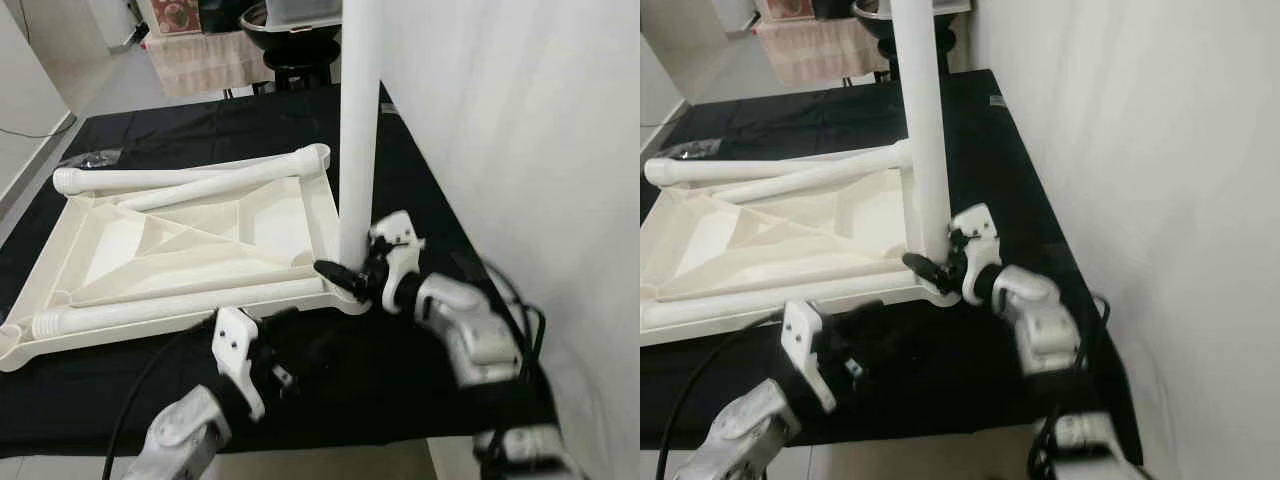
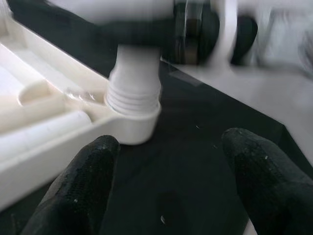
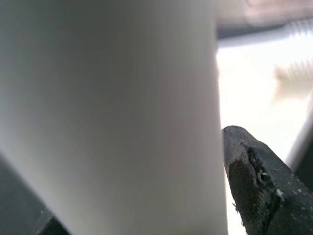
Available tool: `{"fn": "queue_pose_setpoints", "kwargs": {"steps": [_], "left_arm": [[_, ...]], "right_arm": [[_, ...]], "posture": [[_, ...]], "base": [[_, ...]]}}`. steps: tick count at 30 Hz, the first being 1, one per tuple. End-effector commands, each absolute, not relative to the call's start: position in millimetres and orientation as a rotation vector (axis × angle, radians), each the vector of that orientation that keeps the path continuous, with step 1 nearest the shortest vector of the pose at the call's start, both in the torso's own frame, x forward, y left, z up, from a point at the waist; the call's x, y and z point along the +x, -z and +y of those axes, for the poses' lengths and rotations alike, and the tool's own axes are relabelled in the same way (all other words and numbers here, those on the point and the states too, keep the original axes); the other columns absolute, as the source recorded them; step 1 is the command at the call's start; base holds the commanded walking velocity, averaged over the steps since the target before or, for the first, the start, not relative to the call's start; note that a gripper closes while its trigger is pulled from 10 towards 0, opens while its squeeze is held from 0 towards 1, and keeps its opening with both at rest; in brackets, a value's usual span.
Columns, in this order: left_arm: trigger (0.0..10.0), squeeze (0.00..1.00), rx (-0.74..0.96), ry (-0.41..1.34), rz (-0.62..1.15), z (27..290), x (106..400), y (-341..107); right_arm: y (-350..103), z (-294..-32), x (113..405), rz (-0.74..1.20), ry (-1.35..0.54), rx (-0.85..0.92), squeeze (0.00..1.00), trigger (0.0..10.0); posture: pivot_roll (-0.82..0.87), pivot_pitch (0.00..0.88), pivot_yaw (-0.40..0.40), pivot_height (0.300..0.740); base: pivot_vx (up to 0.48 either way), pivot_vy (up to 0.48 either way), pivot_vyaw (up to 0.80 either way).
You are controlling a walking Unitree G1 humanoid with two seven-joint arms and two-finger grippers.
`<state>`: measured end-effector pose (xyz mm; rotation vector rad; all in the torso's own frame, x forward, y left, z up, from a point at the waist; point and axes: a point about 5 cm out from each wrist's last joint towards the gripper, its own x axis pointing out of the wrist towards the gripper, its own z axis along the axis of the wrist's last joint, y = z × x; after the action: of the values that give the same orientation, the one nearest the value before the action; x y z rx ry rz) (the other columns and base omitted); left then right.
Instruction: Building children table
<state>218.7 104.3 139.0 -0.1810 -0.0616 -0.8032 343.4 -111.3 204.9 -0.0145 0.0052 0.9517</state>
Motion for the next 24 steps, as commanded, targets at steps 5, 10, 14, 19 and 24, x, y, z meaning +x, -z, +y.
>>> {"fn": "queue_pose_setpoints", "kwargs": {"steps": [5,10,14,19,24], "left_arm": [[10.0,0.00,-0.198,0.851,-0.033,103.5,208.4,-136.2],[10.0,0.00,-0.205,0.858,-0.034,101.9,208.2,-135.8],[10.0,0.00,-0.211,0.852,-0.040,102.2,209.6,-136.0],[10.0,0.00,-0.216,0.852,-0.044,102.7,210.4,-136.7],[10.0,0.00,-0.223,0.849,-0.056,103.9,210.0,-138.9]], "right_arm": [[-220.8,-110.5,346.2,-0.039,-1.267,-0.020,0.00,10.0],[-222.7,-115.7,353.0,-0.008,-1.331,-0.052,0.00,8.4],[-224.4,-120.5,359.0,0.020,-1.370,-0.090,0.00,0.0],[-220.1,-129.3,357.9,0.032,-1.351,-0.127,0.00,0.0],[-216.0,-158.0,353.4,0.005,-1.156,-0.148,0.00,0.0]], "posture": [[0.05,0.144,0.033,0.740],[0.05,0.146,0.031,0.740],[0.04,0.158,0.021,0.740],[0.02,0.170,0.025,0.740],[-0.01,0.188,0.032,0.740]], "base": [[0.000,0.000,0.00],[0.000,0.000,0.00],[0.000,0.000,0.00],[0.000,0.000,0.00],[0.000,0.000,0.00]]}}
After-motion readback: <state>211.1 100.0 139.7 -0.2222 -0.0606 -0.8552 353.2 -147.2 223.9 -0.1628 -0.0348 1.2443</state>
